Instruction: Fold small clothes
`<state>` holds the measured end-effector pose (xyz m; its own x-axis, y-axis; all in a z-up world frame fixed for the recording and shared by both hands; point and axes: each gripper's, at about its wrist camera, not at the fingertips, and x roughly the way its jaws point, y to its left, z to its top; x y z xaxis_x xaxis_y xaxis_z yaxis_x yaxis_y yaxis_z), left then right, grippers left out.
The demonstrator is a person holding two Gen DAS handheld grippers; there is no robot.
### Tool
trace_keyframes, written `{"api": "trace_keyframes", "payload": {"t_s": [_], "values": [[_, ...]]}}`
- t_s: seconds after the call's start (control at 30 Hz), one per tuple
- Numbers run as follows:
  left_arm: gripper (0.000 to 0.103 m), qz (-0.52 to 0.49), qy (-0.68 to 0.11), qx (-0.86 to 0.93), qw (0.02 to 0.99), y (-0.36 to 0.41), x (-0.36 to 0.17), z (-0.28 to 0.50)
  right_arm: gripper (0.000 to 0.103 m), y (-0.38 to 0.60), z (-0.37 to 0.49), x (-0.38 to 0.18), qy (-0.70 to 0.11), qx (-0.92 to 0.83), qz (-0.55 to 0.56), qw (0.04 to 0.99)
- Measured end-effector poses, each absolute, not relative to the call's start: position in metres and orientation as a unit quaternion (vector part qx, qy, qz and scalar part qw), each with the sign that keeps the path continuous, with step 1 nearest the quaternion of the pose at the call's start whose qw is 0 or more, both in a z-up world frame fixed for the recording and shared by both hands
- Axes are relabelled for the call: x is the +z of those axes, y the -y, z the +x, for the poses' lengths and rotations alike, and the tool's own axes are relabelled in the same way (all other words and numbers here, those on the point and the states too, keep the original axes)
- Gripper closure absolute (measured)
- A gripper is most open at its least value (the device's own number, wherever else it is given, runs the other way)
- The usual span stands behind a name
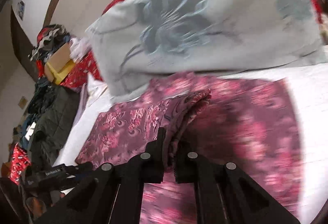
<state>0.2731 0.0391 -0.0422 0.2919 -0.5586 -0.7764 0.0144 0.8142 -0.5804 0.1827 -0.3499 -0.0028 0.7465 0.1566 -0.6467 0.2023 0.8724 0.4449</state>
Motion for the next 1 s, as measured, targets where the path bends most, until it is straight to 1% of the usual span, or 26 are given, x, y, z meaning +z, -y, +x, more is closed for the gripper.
{"api": "trace_keyframes", "payload": {"t_s": [0.2, 0.33, 0.37, 0.43, 0.5, 0.57, 0.6, 0.63, 0.7, 0.77, 0.83, 0.9, 0.93, 0.97, 1.0], "values": [[0.047, -0.222, -0.572, -0.176, 0.769, -0.033, -0.043, 0.27, 0.097, 0.416, 0.144, -0.015, -0.362, -0.088, 0.263, 0.89], [0.047, -0.212, -0.579, -0.174, 0.768, -0.034, -0.037, 0.264, 0.096, 0.44, 0.137, -0.045, -0.41, -0.12, 0.27, 0.863], [0.047, -0.209, -0.579, -0.176, 0.768, -0.036, -0.035, 0.261, 0.089, 0.44, 0.136, -0.045, -0.415, -0.118, 0.274, 0.859], [0.047, -0.206, -0.573, -0.184, 0.771, -0.036, -0.029, 0.252, 0.087, 0.437, 0.127, -0.032, -0.402, -0.138, 0.265, 0.865], [0.047, -0.185, -0.568, -0.187, 0.78, -0.029, -0.026, 0.243, 0.087, 0.43, 0.115, -0.016, -0.368, -0.12, 0.262, 0.884], [0.047, -0.147, -0.575, -0.186, 0.783, -0.015, -0.032, 0.237, 0.079, 0.419, 0.107, -0.011, -0.356, -0.09, 0.259, 0.893], [0.047, -0.124, -0.584, -0.179, 0.782, -0.006, -0.038, 0.236, 0.079, 0.414, 0.108, -0.016, -0.37, -0.077, 0.255, 0.89], [0.047, -0.088, -0.581, -0.169, 0.791, 0.004, -0.04, 0.232, 0.079, 0.409, 0.112, -0.028, -0.407, -0.069, 0.246, 0.877], [0.047, -0.047, -0.577, -0.166, 0.798, 0.014, -0.034, 0.225, 0.083, 0.403, 0.124, -0.061, -0.489, -0.06, 0.24, 0.837], [0.047, -0.046, -0.586, -0.187, 0.787, 0.013, -0.025, 0.216, 0.081, 0.404, 0.112, -0.052, -0.468, -0.061, 0.246, 0.846], [0.047, -0.043, -0.592, -0.196, 0.781, 0.0, -0.017, 0.204, 0.077, 0.408, 0.098, -0.038, -0.474, -0.054, 0.266, 0.837], [0.047, -0.037, -0.593, -0.196, 0.78, -0.02, -0.011, 0.19, 0.07, 0.407, 0.077, -0.023, -0.479, -0.044, 0.253, 0.84], [0.047, -0.035, -0.596, -0.196, 0.777, -0.035, -0.01, 0.179, 0.061, 0.404, 0.059, -0.014, -0.483, -0.036, 0.239, 0.842], [0.047, -0.035, -0.6, -0.197, 0.775, -0.048, -0.011, 0.172, 0.054, 0.402, 0.042, -0.009, -0.485, -0.03, 0.229, 0.843], [0.047, -0.034, -0.605, -0.195, 0.771, -0.06, -0.013, 0.162, 0.051, 0.4, 0.017, -0.003, -0.486, -0.024, 0.219, 0.846]]}}
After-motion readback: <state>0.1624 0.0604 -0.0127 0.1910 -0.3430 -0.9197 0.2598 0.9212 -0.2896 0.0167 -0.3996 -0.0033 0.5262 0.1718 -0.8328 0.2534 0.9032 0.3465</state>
